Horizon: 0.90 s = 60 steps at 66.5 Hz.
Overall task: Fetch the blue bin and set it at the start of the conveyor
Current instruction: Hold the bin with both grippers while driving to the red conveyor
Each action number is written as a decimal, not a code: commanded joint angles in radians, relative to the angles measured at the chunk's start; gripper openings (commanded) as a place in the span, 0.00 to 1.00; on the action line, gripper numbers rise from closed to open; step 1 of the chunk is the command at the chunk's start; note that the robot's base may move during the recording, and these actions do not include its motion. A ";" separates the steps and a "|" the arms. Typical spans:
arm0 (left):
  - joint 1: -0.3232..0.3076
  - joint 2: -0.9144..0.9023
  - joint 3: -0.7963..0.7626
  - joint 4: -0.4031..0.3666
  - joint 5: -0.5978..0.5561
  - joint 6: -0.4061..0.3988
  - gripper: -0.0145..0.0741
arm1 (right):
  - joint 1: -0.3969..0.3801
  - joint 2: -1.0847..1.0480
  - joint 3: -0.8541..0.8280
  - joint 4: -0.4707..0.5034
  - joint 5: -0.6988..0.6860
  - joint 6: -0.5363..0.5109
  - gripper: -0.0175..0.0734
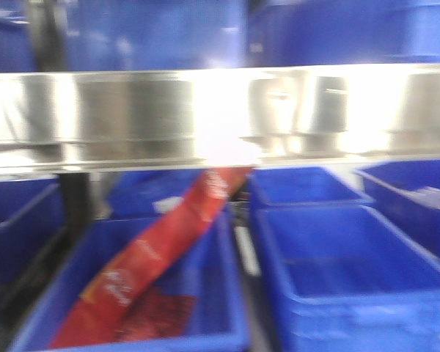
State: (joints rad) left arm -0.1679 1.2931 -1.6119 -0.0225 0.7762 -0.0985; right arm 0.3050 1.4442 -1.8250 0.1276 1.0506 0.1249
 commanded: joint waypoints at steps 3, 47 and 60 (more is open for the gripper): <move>0.005 -0.014 -0.010 0.010 -0.084 -0.006 0.04 | -0.012 -0.017 -0.011 -0.064 -0.006 -0.029 0.03; 0.005 -0.014 -0.010 0.010 -0.084 -0.006 0.04 | -0.012 -0.017 -0.011 -0.064 -0.008 -0.029 0.03; 0.005 -0.014 -0.010 0.010 -0.084 -0.006 0.04 | -0.012 -0.017 -0.011 -0.064 -0.008 -0.029 0.03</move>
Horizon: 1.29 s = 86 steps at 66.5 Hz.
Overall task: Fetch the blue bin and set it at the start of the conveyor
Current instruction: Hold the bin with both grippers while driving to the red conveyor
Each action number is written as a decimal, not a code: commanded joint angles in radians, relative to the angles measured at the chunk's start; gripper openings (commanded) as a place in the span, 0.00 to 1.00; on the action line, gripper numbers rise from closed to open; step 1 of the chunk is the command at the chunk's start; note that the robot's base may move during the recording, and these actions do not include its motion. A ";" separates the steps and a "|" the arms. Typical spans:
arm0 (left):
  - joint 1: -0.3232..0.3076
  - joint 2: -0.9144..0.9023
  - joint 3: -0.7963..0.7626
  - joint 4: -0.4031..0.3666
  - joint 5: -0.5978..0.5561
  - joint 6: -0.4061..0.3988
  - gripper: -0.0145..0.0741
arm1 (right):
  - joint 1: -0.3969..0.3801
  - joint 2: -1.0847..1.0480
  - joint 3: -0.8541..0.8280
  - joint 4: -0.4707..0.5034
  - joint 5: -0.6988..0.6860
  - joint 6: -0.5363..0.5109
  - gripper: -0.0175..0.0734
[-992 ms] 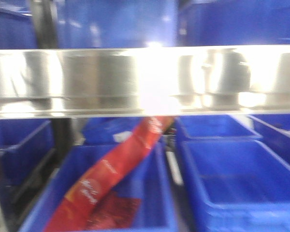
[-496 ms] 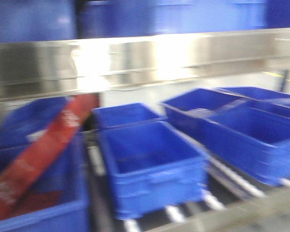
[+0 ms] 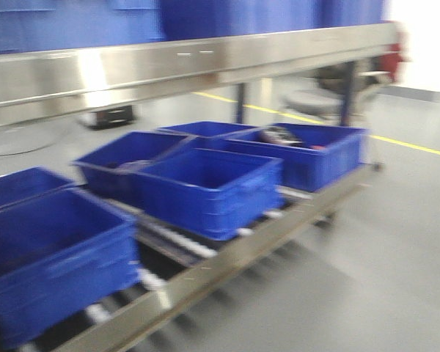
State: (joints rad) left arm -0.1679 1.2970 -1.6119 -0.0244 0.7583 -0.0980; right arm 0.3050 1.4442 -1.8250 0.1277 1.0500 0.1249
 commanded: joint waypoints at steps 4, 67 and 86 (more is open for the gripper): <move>0.005 -0.018 -0.010 0.011 -0.066 -0.006 0.04 | -0.012 -0.017 -0.011 -0.064 -0.007 -0.029 0.03; 0.005 -0.018 -0.010 0.011 -0.066 -0.006 0.04 | -0.012 -0.017 -0.011 -0.064 -0.007 -0.029 0.03; 0.005 -0.018 -0.010 0.011 -0.066 -0.006 0.04 | -0.012 -0.017 -0.011 -0.064 -0.007 -0.029 0.03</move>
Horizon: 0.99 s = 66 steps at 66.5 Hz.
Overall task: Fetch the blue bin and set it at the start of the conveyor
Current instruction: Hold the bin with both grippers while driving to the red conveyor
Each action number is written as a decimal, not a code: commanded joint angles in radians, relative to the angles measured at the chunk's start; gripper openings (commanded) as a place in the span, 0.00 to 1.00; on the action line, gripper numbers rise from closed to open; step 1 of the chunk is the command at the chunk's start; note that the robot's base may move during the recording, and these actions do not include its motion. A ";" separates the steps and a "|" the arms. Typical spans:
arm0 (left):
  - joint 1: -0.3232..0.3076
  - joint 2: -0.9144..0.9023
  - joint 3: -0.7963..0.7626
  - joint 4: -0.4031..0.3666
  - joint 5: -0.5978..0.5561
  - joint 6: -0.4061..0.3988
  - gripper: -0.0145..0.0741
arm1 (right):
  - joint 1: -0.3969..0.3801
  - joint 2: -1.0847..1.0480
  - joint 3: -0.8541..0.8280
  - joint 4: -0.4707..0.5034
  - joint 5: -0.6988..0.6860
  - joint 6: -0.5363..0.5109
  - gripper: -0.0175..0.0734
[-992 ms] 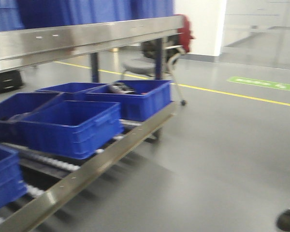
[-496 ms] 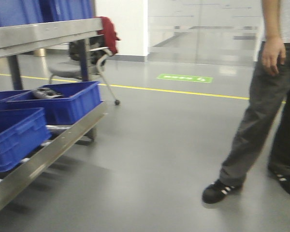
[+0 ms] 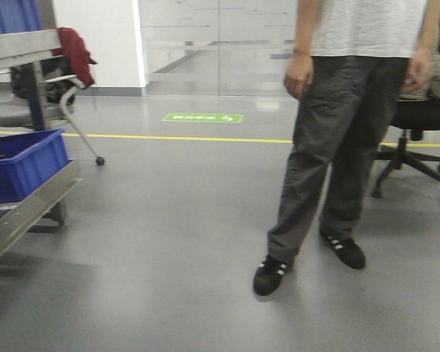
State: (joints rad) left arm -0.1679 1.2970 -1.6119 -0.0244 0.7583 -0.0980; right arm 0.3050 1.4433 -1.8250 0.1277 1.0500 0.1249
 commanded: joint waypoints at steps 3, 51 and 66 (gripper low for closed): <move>0.005 -0.018 -0.010 0.011 -0.066 -0.006 0.04 | -0.012 -0.016 -0.011 -0.064 -0.007 -0.029 0.03; 0.005 -0.018 -0.010 0.011 -0.066 -0.006 0.04 | -0.012 -0.016 -0.011 -0.064 -0.007 -0.029 0.03; 0.005 -0.018 -0.010 0.011 -0.066 -0.006 0.04 | -0.012 -0.016 -0.011 -0.064 -0.007 -0.029 0.03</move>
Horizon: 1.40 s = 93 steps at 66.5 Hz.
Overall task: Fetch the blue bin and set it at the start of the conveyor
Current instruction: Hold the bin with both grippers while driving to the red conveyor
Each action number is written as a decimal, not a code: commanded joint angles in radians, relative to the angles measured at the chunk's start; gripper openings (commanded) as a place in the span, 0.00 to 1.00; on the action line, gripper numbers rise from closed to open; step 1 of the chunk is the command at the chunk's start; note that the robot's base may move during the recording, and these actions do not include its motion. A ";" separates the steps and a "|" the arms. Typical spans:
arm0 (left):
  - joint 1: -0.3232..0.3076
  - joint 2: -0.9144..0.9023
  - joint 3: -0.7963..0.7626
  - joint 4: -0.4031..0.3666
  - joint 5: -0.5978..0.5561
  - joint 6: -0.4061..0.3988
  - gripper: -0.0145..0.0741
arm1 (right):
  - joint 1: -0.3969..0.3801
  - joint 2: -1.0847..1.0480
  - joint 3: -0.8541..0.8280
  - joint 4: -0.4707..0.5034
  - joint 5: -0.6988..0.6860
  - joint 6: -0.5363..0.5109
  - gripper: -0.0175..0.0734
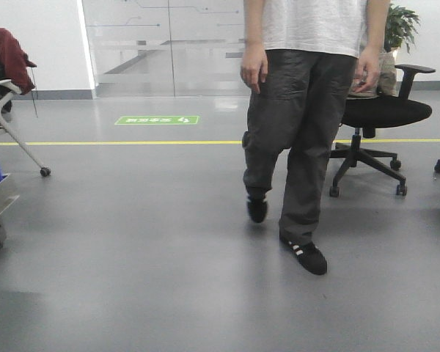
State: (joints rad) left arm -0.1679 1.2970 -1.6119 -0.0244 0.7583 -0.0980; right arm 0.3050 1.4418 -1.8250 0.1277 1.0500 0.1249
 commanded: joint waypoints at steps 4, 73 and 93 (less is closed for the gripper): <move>0.005 -0.018 -0.010 0.011 -0.066 -0.006 0.04 | -0.012 -0.015 -0.011 -0.064 -0.007 -0.029 0.03; 0.005 -0.018 -0.010 0.011 -0.066 -0.006 0.04 | -0.012 -0.015 -0.011 -0.064 -0.009 -0.029 0.03; 0.005 -0.018 -0.010 0.011 -0.068 -0.006 0.04 | -0.012 -0.015 -0.011 -0.064 -0.009 -0.029 0.03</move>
State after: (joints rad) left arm -0.1679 1.2970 -1.6119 -0.0225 0.7583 -0.0980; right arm 0.3050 1.4418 -1.8250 0.1277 1.0500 0.1249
